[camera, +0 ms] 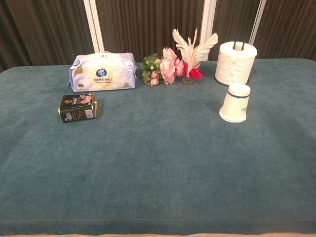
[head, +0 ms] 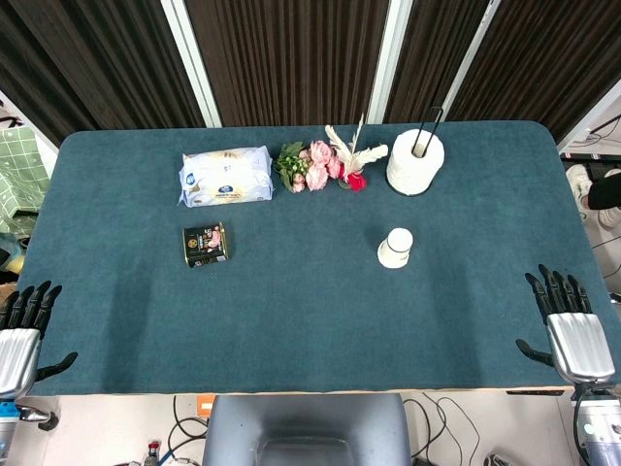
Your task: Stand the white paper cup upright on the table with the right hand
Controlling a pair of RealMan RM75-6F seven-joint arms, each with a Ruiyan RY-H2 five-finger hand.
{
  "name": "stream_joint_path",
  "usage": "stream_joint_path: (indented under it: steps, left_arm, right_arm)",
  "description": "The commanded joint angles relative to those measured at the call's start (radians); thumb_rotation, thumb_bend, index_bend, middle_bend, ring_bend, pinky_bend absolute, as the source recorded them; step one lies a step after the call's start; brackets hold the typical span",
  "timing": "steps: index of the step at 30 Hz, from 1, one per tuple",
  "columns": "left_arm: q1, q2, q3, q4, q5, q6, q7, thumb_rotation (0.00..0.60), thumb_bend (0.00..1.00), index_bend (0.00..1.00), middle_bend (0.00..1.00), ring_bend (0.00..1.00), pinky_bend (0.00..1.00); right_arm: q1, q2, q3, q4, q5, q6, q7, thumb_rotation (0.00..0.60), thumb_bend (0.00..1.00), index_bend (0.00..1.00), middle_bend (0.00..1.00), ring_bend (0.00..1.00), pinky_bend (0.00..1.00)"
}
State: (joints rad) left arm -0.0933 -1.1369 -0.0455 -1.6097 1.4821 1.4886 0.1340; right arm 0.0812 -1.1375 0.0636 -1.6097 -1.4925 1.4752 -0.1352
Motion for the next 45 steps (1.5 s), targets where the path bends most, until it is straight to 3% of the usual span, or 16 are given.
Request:
stream_joint_path:
  steps: [1,13,25,33,45]
  left_arm:
    - [0.000,0.000,0.000,0.000,0.000,0.000,0.000,0.600,0.00,0.00,0.00,0.00,0.00]
    - [0.001,0.002,0.002,-0.001,0.001,0.001,-0.002,0.599,0.00,0.00,0.00,0.00,0.00]
    - [-0.006,0.007,-0.001,-0.001,-0.015,-0.020,-0.001,0.599,0.00,0.00,0.00,0.00,0.00]
    - [-0.005,0.017,-0.002,-0.006,-0.029,-0.029,-0.004,0.599,0.00,0.00,0.00,0.00,0.00]
    - [-0.004,0.028,0.001,-0.016,-0.036,-0.037,-0.007,0.599,0.00,0.00,0.00,0.00,0.00]
  right_arm:
    - [0.000,0.000,0.000,0.000,0.000,0.000,0.000,0.600,0.00,0.00,0.00,0.00,0.00]
    - [0.017,-0.001,0.006,-0.005,0.004,-0.025,0.006,0.599,0.00,0.00,0.00,0.00,0.00]
    - [0.243,-0.044,0.130,-0.008,0.137,-0.319,0.059,0.600,0.00,0.00,0.00,0.00,0.03]
    - [0.432,-0.173,0.211,0.152,0.280,-0.540,0.080,0.600,0.00,0.02,0.08,0.04,0.09]
    - [0.562,-0.301,0.217,0.315,0.372,-0.660,0.056,0.600,0.01,0.07,0.08,0.03,0.13]
